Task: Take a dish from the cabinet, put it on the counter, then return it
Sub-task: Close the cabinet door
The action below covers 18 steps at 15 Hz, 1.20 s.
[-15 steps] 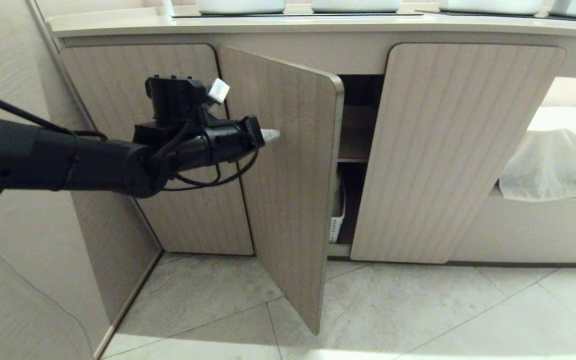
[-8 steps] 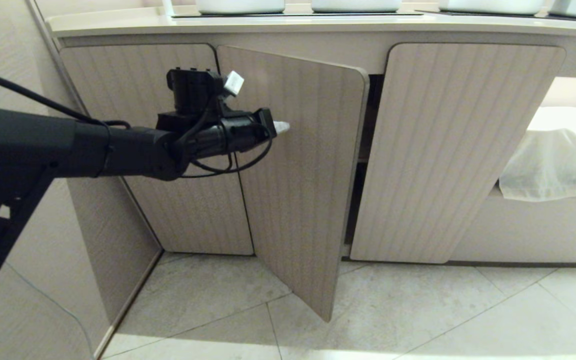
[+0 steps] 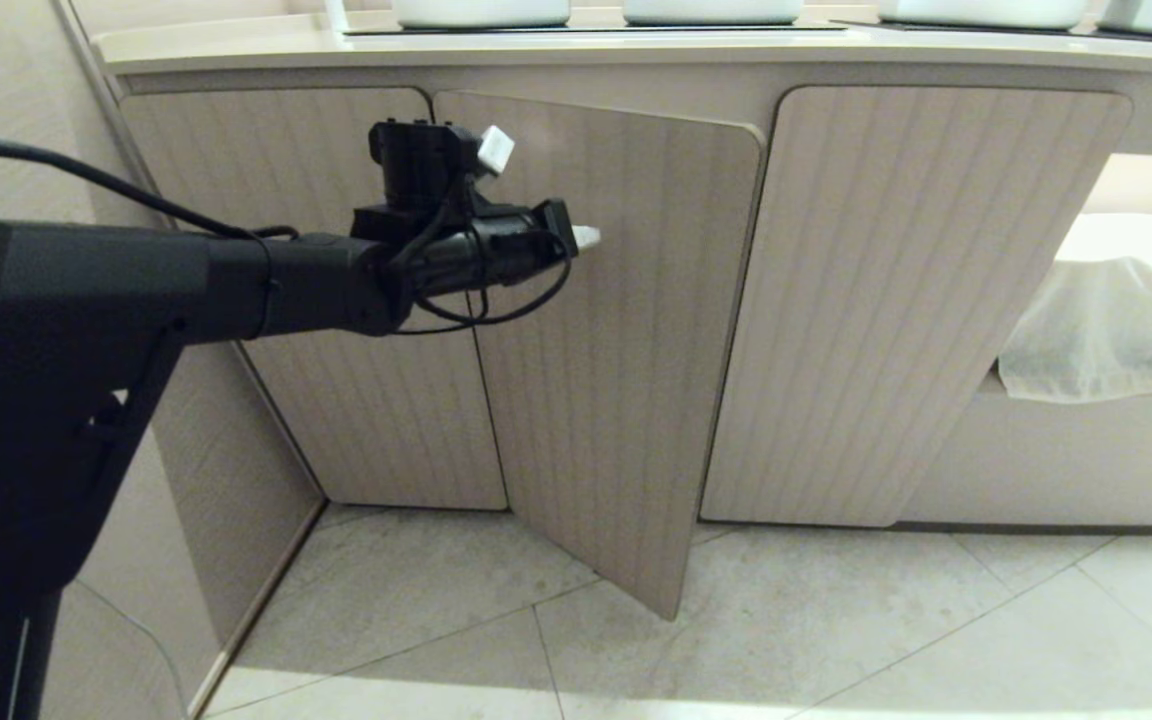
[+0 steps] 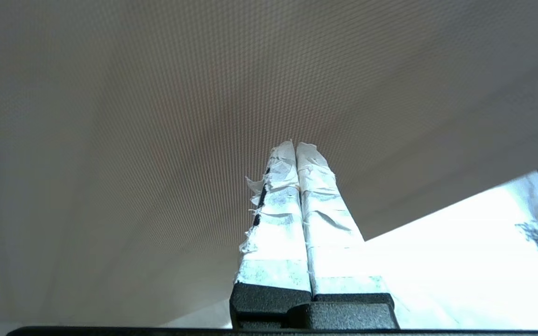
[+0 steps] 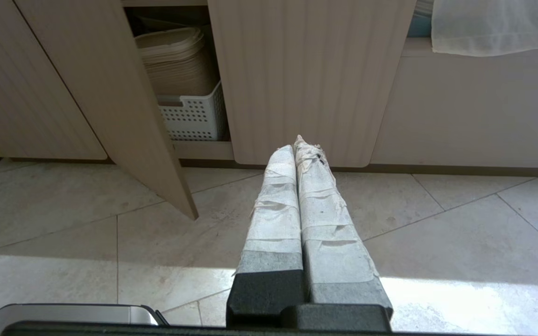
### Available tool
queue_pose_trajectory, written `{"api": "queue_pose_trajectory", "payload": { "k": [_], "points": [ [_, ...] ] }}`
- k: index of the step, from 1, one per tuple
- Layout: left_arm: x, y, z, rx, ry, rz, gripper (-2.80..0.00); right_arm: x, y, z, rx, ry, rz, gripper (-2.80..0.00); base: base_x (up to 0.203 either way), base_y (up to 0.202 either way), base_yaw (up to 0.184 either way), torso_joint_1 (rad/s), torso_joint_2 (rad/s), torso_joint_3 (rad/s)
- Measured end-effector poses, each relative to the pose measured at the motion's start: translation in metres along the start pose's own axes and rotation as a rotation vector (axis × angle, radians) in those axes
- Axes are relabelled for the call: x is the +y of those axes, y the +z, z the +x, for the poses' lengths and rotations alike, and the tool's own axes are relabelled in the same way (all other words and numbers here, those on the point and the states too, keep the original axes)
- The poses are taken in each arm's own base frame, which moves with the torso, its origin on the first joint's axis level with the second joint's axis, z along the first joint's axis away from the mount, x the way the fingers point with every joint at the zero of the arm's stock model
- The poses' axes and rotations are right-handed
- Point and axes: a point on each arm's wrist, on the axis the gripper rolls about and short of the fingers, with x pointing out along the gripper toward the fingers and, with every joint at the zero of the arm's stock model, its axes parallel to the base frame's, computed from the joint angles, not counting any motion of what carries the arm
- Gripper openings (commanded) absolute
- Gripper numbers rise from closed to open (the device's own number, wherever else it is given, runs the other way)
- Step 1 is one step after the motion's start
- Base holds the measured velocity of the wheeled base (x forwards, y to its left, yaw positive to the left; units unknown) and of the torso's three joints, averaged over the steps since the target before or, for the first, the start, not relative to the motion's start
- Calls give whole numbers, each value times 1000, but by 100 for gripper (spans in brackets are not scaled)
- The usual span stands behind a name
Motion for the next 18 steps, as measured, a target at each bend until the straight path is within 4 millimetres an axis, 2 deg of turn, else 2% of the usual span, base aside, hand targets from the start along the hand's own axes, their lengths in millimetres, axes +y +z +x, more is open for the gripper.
{"api": "queue_pose_trajectory", "payload": {
  "k": [6,12,18],
  "points": [
    [-6,-6,21,-9,8,85,-280,0,0,0,0,0,0,-280,0,0,0,0,0,0],
    [7,-24,38,-6,68,209,-280,0,0,0,0,0,0,-280,0,0,0,0,0,0],
    [20,-33,49,-70,138,281,-280,0,0,0,0,0,0,-280,0,0,0,0,0,0]
  ]
}}
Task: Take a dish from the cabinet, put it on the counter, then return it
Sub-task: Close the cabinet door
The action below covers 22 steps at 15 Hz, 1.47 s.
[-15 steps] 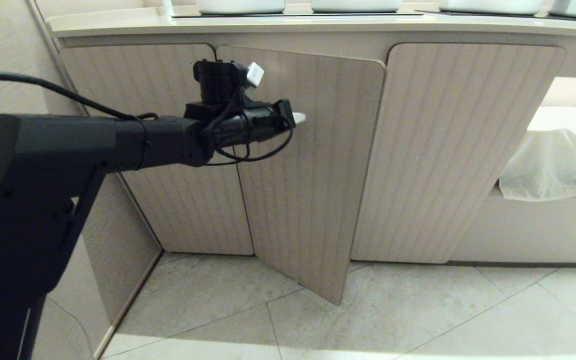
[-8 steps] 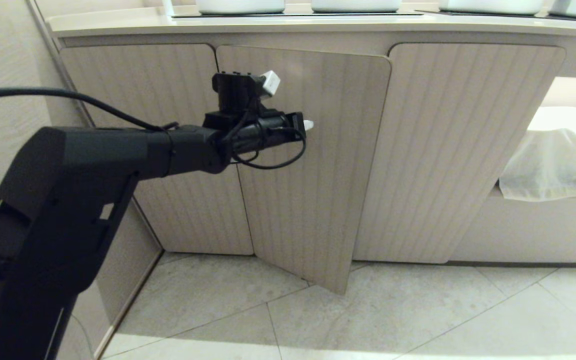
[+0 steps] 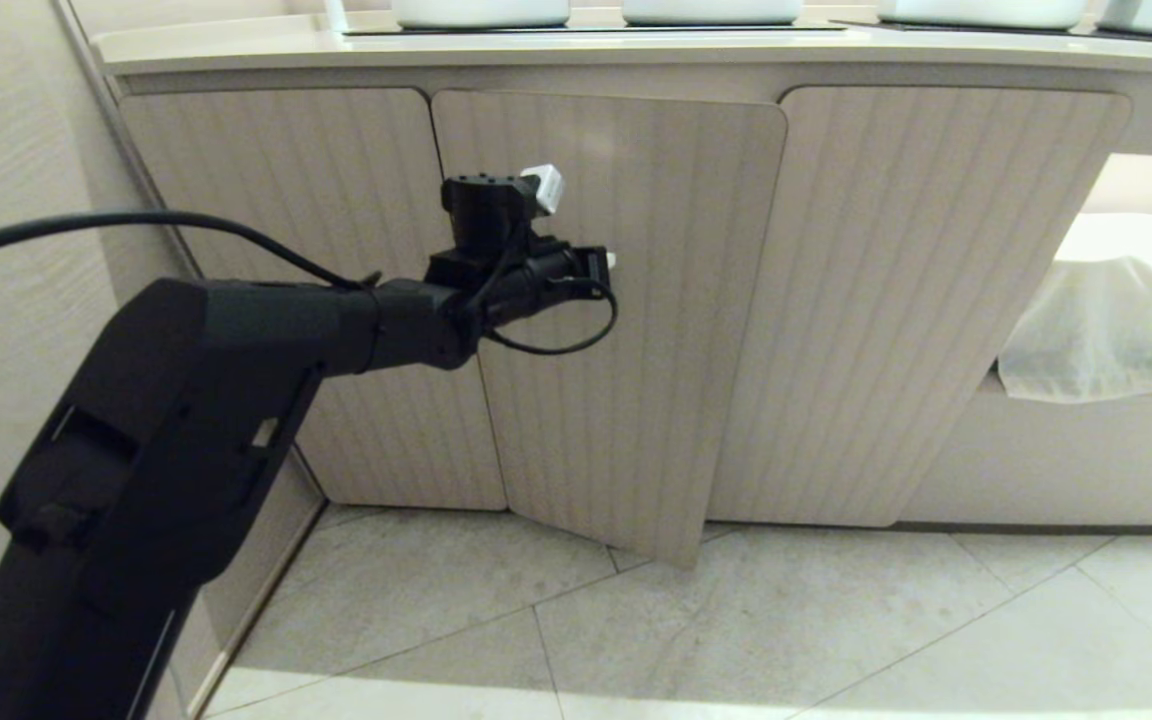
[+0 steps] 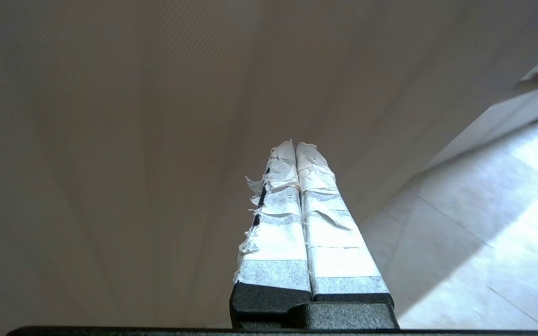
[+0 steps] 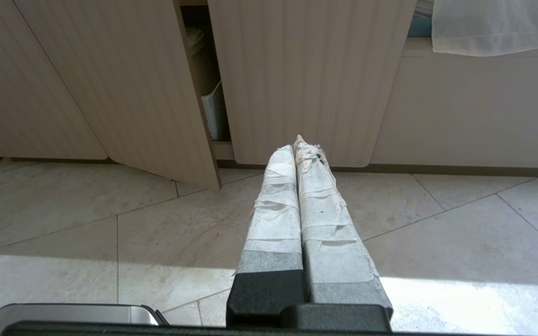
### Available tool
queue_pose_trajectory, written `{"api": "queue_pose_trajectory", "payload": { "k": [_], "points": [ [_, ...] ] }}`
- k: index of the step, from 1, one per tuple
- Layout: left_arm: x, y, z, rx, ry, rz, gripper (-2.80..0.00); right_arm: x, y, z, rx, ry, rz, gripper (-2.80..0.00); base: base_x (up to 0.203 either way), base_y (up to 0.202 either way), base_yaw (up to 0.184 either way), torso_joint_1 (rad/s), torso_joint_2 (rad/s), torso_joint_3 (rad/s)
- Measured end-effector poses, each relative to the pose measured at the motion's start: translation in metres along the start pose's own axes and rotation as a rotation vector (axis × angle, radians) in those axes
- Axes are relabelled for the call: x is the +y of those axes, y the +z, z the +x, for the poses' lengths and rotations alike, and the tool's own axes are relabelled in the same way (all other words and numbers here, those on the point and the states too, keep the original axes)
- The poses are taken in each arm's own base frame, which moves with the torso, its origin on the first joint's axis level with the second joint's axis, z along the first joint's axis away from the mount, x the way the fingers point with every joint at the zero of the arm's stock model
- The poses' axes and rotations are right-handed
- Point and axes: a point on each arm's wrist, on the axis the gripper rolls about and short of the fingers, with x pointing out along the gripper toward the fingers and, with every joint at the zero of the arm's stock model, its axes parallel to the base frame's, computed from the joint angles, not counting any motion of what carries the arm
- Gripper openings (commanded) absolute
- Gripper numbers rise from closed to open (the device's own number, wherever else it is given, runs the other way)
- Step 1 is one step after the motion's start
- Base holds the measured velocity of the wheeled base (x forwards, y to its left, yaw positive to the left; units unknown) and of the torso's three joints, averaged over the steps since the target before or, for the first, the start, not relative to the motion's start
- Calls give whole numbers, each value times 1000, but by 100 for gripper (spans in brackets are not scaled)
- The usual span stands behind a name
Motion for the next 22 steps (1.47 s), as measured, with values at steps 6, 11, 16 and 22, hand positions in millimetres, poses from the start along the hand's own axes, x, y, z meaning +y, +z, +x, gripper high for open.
{"api": "queue_pose_trajectory", "payload": {
  "k": [6,11,16,22],
  "points": [
    [4,10,-9,-20,81,1,-280,0,0,0,1,0,0,-280,0,0,0,0,0,0],
    [13,24,-45,5,135,-3,-280,0,0,0,0,0,0,-280,0,0,0,0,0,0],
    [15,31,-113,46,196,30,-280,0,0,0,1,0,0,-280,0,0,0,0,0,0],
    [15,28,-224,41,299,152,-280,0,0,0,0,0,0,-280,0,0,0,0,0,0]
  ]
}}
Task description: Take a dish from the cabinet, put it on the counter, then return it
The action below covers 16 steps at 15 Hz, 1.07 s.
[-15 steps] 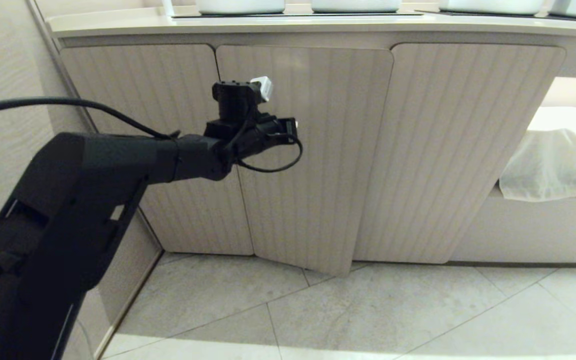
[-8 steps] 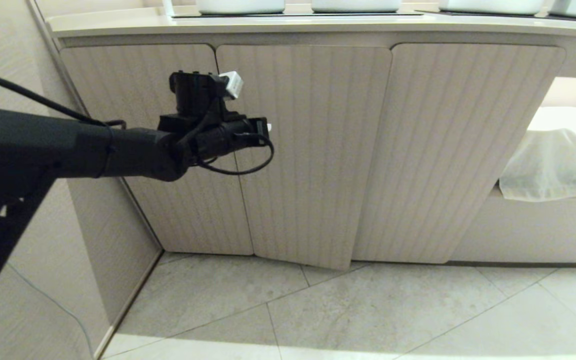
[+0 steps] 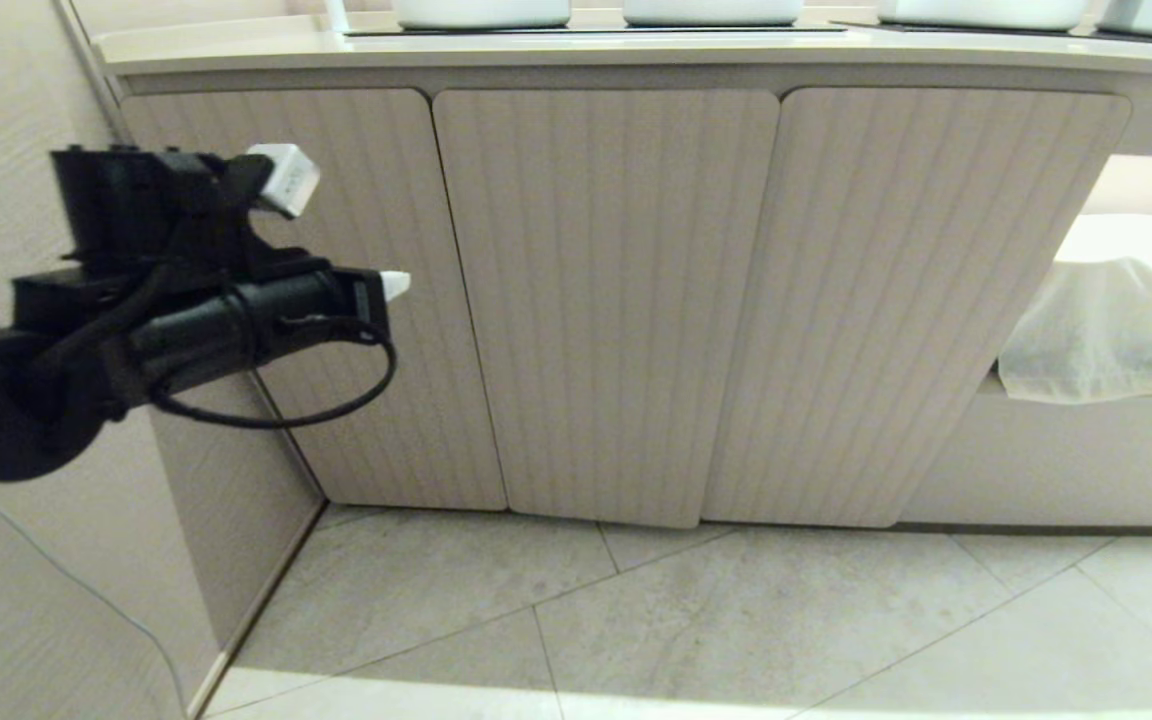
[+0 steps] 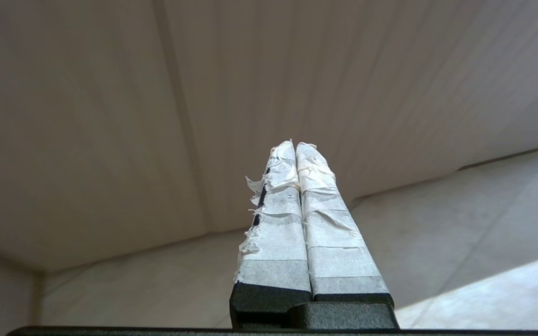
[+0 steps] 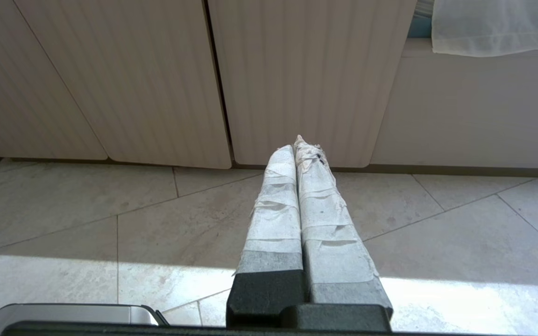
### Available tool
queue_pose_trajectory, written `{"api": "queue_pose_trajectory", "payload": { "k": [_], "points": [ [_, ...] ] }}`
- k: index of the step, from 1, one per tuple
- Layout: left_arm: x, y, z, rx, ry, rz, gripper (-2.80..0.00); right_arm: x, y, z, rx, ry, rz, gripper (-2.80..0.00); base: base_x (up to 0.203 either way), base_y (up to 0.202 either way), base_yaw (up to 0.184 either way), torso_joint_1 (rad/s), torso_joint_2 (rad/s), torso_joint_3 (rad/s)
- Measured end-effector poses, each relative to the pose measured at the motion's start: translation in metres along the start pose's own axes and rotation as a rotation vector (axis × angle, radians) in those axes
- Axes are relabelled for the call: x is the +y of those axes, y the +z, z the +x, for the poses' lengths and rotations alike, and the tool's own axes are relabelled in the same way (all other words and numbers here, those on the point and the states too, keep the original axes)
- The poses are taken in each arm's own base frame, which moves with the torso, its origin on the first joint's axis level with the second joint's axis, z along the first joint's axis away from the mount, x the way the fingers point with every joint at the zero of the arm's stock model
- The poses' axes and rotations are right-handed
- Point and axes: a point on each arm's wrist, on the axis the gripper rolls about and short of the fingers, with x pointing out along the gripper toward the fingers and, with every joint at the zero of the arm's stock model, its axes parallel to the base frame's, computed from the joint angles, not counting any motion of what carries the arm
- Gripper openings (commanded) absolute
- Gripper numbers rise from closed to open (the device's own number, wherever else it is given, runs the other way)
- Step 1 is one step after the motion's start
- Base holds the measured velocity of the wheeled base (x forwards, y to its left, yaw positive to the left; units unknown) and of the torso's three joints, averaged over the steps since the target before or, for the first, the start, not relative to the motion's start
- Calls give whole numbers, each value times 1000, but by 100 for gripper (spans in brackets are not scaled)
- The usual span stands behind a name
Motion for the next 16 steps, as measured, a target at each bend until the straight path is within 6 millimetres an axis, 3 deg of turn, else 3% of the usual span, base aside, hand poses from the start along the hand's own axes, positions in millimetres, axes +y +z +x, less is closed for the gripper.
{"api": "queue_pose_trajectory", "payload": {
  "k": [4,9,16],
  "points": [
    [15,-18,-72,-25,91,46,-280,0,0,0,0,0,0,-280,0,0,0,0,0,0],
    [25,-57,-154,-40,189,29,-280,0,0,0,0,0,0,-280,0,0,0,0,0,0],
    [-7,-122,-236,-79,284,51,-280,0,0,0,0,0,0,-280,0,0,0,0,0,0]
  ]
}}
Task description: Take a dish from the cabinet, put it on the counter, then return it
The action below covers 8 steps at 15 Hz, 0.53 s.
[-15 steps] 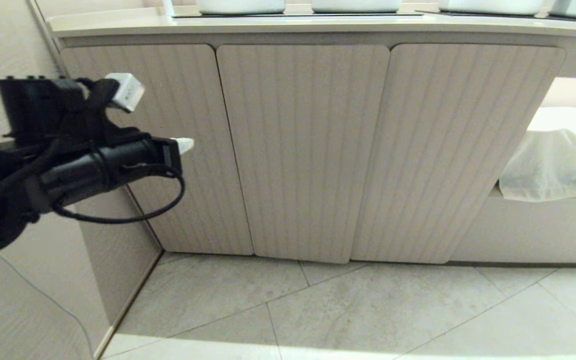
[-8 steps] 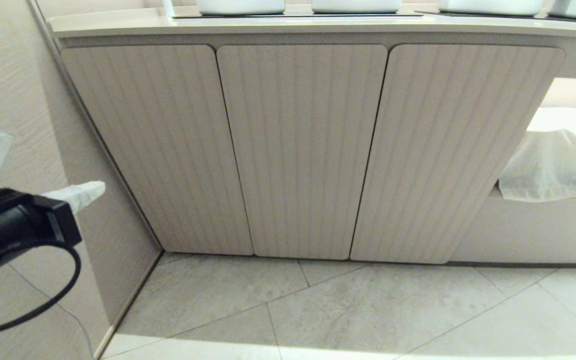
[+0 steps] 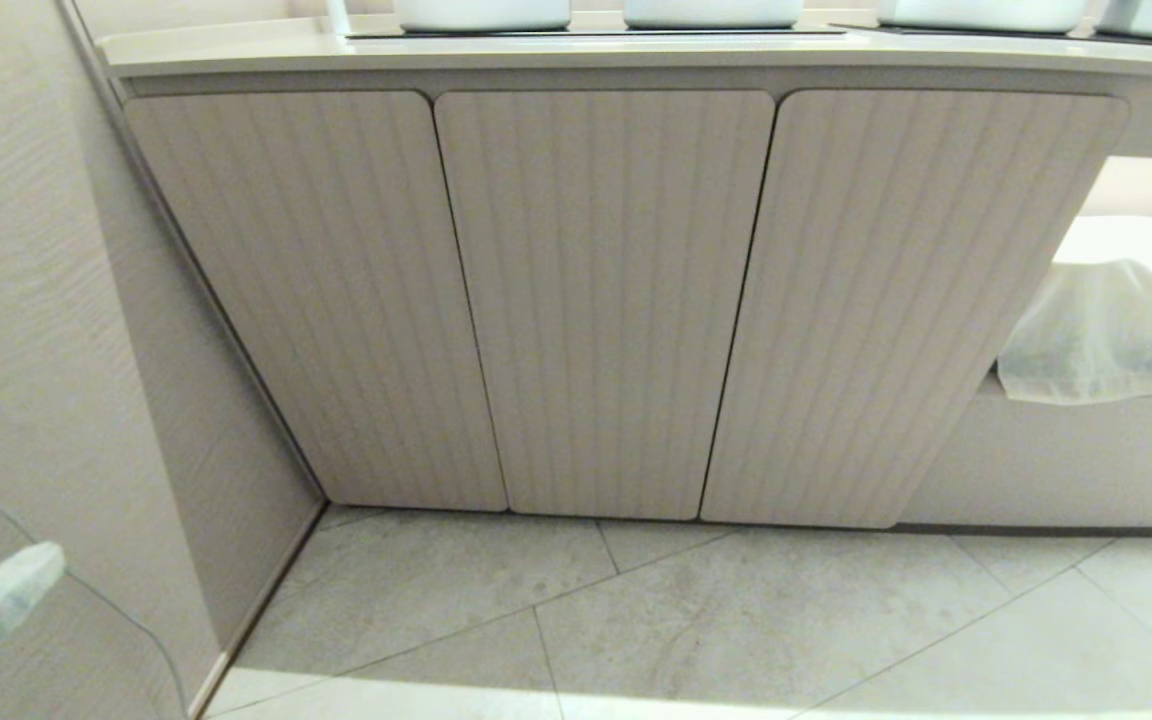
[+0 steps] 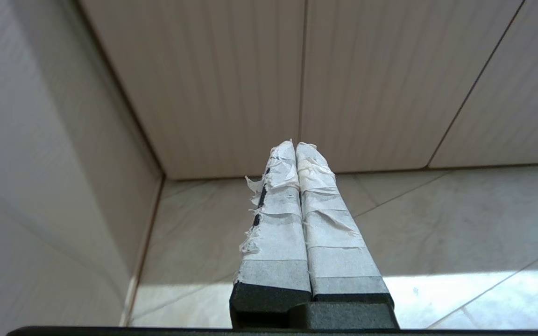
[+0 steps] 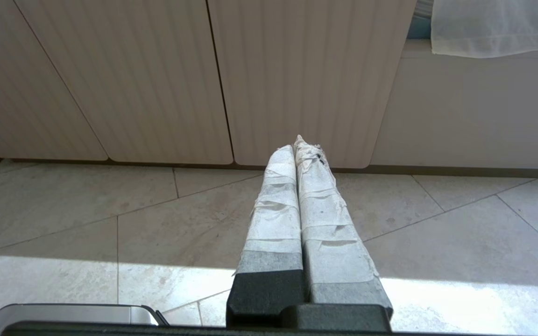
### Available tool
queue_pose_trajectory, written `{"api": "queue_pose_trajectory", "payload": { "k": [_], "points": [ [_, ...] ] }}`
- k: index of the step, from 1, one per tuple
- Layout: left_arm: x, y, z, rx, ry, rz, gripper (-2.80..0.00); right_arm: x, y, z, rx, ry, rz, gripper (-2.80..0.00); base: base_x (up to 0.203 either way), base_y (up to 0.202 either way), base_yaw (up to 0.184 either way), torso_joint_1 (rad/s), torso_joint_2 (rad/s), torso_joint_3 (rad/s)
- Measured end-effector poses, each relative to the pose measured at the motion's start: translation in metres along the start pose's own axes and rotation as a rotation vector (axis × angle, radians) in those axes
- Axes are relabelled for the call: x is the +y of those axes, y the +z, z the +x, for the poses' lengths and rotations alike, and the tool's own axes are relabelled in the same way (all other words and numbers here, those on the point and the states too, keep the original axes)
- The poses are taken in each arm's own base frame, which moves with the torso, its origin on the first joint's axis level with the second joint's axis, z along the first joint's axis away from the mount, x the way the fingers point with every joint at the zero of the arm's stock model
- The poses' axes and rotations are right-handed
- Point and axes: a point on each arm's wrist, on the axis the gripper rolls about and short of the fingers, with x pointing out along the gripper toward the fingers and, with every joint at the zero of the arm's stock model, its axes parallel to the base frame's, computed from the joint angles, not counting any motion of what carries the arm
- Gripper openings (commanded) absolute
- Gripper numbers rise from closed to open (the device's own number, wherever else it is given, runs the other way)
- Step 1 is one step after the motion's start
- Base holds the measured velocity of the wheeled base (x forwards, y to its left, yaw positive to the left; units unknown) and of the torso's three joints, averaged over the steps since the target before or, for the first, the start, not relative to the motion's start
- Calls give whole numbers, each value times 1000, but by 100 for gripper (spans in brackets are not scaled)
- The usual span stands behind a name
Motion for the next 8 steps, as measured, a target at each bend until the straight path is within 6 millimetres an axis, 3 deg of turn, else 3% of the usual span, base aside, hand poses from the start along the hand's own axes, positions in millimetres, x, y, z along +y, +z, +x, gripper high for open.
{"api": "queue_pose_trajectory", "payload": {
  "k": [4,8],
  "points": [
    [-10,-39,-31,-34,16,62,-280,0,0,0,0,0,0,-280,0,0,0,0,0,0],
    [-12,-63,-42,-13,74,73,-280,0,0,0,0,0,0,-280,0,0,0,0,0,0]
  ]
}}
